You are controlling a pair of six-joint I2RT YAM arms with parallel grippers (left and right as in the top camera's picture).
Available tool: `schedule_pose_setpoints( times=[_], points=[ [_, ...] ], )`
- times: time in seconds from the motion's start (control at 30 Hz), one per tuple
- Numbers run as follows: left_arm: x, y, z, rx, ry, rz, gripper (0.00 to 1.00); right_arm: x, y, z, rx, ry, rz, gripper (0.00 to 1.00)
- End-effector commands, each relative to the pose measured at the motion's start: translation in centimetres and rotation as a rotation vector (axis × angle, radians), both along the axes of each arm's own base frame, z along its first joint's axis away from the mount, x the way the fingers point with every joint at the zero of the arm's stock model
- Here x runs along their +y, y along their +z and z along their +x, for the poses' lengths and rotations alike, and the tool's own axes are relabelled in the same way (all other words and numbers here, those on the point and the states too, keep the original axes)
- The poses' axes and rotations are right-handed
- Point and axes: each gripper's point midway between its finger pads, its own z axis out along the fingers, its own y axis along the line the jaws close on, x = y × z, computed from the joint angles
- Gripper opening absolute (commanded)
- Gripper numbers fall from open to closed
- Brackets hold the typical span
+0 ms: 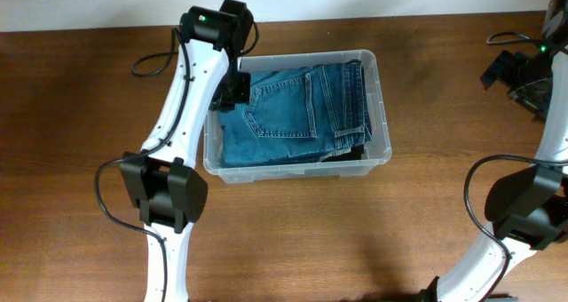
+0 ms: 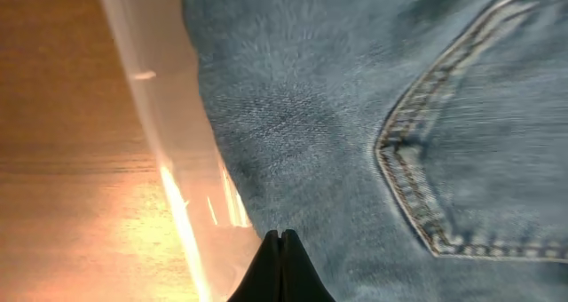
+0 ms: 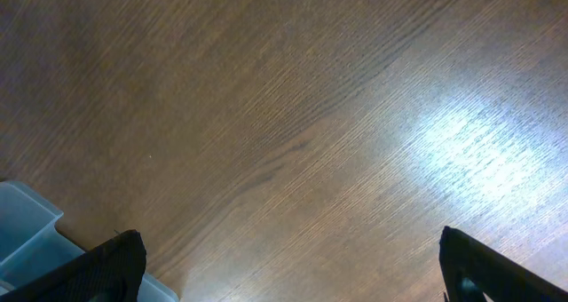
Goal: Pack container
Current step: 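Press the dark-blue jeans down along the container's left side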
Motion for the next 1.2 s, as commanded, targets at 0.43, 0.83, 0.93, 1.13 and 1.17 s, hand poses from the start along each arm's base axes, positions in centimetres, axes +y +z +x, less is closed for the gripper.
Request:
schedule_pose_setpoints(
  times=[0.43, 0.83, 0.93, 1.13, 1.17],
  points=[
    [-1.8, -8.0, -0.5, 0.060, 0.000, -0.047, 0.01, -0.3, -0.2, -0.2, 0.009, -0.017, -0.007, 0.99],
    [-2.5, -0.5, 6.2, -0.263, -0.073, -0.054, 0.01, -0.3, -0.2, -0.2, 0.009, -0.017, -0.007, 0.98],
    [-2.4, 0.8, 7.1, -0.316, -0.068, -0.048, 0.01, -0.3, -0.2, -0.2, 0.009, -0.017, -0.007, 0.98],
    [-2.4, -1.2, 7.0, -0.282, -0.067, -0.037, 0.01, -0.3, -0.2, -0.2, 0.009, -0.017, -0.007, 0.98],
    [-2.4, -1.7, 6.9, -0.273, -0.067, -0.035, 0.01, -0.3, -0.2, -0.2, 0.009, -0.017, -0.007, 0.98]
  ],
)
